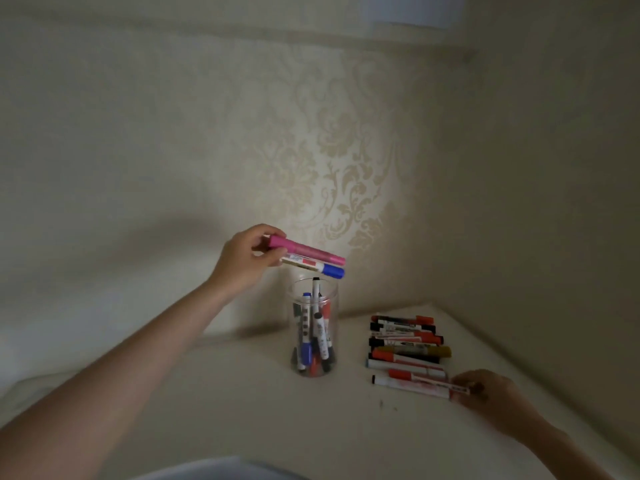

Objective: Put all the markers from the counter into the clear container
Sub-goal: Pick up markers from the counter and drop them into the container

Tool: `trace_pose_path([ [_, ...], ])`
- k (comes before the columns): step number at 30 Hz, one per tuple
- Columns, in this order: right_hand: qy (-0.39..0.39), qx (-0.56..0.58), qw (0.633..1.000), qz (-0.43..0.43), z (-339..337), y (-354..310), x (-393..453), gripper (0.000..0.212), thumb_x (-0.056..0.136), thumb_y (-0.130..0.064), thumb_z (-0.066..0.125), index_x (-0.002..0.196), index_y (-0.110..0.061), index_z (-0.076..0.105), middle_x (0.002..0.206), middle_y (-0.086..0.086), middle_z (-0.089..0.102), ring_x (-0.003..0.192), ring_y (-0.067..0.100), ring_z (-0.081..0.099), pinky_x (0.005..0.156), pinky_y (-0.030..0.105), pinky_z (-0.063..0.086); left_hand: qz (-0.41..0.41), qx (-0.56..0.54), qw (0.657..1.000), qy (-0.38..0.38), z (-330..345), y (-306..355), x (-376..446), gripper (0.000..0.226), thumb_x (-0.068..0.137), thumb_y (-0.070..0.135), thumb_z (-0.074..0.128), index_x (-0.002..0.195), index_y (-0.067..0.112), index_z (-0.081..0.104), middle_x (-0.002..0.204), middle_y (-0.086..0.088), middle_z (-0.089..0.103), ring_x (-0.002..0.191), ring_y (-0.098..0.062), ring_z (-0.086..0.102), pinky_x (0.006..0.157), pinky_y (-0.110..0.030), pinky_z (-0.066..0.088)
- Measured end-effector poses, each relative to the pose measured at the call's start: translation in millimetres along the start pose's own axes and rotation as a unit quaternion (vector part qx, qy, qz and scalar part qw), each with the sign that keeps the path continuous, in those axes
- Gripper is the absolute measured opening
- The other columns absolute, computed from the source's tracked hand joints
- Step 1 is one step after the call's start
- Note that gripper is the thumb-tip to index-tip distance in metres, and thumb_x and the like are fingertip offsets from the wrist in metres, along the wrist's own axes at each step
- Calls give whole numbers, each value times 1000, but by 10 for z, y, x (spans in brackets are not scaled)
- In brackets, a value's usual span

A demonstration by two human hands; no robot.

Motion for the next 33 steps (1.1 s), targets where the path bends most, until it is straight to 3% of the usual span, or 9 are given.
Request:
trace_pose_path([
  [3,9,9,1000,19,-20,80,-9,27,80,-13,72,78,-38,61,83,-9,64,75,-3,60,64,0,40,4,79,997,-15,-217,-154,106,21,85,3,74,100,16,69,96,-11,74,89,-27,74,81,-34,63],
  [6,52,53,997,18,-85,20,70,30,83,-4,67,78,-34,63,87,-2,69,74,8,66,67,11,47,19,156,984,-80,-124,-208,114,22,85,5,74,99,21,68,96,-7,73,89,-23,73,72,-16,57],
  [11,153,195,969,-24,-576,-544,315,15,90,-20,59,83,-33,61,80,-6,74,68,4,70,71,34,55,32,224,956,-187,189,-240,208,23,89,10,70,111,16,69,109,-6,72,98,-20,66,77,-19,49],
  [15,253,276,923,-82,-1025,-1235,423,16,87,-24,64,103,-25,61,82,-10,72,75,3,69,69,23,55,38,259,923,-281,400,-189,292,25,89,12,71,114,16,70,112,-4,71,103,-18,65,90,-26,51],
  [18,287,298,902,-121,-1146,-1792,518,18,85,-27,67,100,-20,62,78,-10,71,69,-4,66,61,4,47,45,279,906,-316,561,-210,295,28,88,14,73,115,17,71,113,-3,72,105,-18,66,95,-33,54],
  [22,264,282,907,-169,-976,-2302,685,16,85,-24,67,97,-14,66,79,-5,71,66,1,67,60,0,45,47,259,917,-299,665,-291,274,36,84,16,77,119,19,68,112,0,71,96,-14,65,88,-27,54],
  [25,257,258,908,-208,-833,-2532,726,13,85,-18,67,96,-11,68,80,-2,72,70,-4,64,64,-2,44,22,175,953,-248,608,-323,254,45,79,11,81,120,17,66,110,-3,68,91,-19,69,87,-32,59],
  [29,271,223,901,-257,-731,-2709,762,12,84,-13,68,95,-7,69,82,2,72,70,3,64,67,0,44,22,135,984,-110,338,-397,246,22,77,5,82,97,6,74,94,-10,74,81,-19,70,82,-34,60],
  [33,279,230,891,-274,-667,-2803,792,13,85,-14,67,96,-8,69,82,0,71,73,5,66,71,1,46,17,207,966,-152,289,-479,150,18,89,27,72,95,12,79,90,1,76,74,-9,63,71,-21,47],
])
Point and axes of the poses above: each hand's wrist, its own x-axis towards the middle knuckle, its own z-axis out of the palm, y = z × x, the point moved 4 cm from there along x, towards the middle knuckle
